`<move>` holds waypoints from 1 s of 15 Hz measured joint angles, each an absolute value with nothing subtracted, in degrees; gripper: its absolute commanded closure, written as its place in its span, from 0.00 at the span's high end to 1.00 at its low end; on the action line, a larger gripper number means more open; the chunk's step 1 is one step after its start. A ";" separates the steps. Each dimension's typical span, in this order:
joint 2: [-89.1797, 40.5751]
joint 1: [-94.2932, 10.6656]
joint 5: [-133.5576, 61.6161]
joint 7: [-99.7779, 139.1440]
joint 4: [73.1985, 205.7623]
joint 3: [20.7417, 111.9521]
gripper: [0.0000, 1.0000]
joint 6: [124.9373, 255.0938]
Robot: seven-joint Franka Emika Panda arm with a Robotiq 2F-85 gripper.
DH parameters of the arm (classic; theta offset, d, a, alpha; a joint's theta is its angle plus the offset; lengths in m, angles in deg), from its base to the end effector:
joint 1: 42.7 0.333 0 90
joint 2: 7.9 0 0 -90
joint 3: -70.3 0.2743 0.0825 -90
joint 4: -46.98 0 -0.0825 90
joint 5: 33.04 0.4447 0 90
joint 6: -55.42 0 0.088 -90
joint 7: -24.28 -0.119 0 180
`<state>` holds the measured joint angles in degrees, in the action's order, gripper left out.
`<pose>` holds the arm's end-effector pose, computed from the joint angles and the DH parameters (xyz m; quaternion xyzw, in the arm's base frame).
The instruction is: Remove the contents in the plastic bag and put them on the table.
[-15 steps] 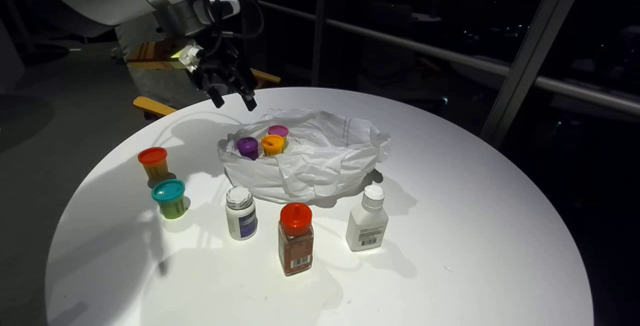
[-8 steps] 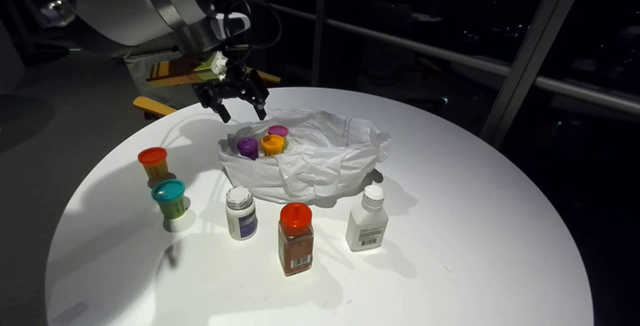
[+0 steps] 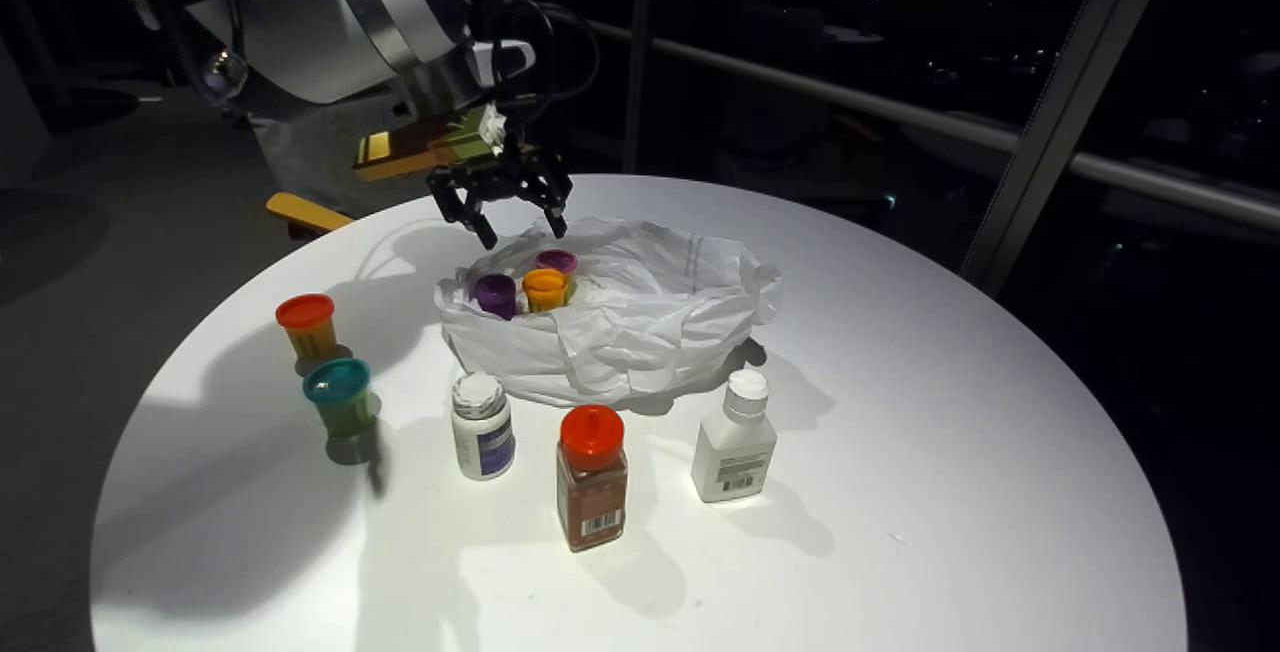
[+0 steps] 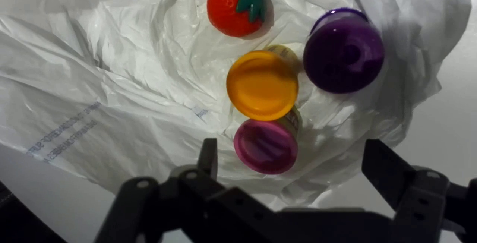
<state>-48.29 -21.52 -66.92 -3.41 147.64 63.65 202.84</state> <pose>0.6611 0.1775 0.0875 0.9671 0.1411 0.1195 0.1744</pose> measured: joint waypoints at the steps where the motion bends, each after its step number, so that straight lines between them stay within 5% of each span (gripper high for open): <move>1: -49.33 -21.58 -66.34 -2.21 146.22 63.65 1.00 201.53; 11: -57.20 -23.15 -62.96 6.68 135.65 63.67 0.99 196.20; 15: -59.71 -23.68 -61.29 9.18 131.98 63.70 0.63 195.42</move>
<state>-59.71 -23.68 -61.29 9.18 131.98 63.70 195.42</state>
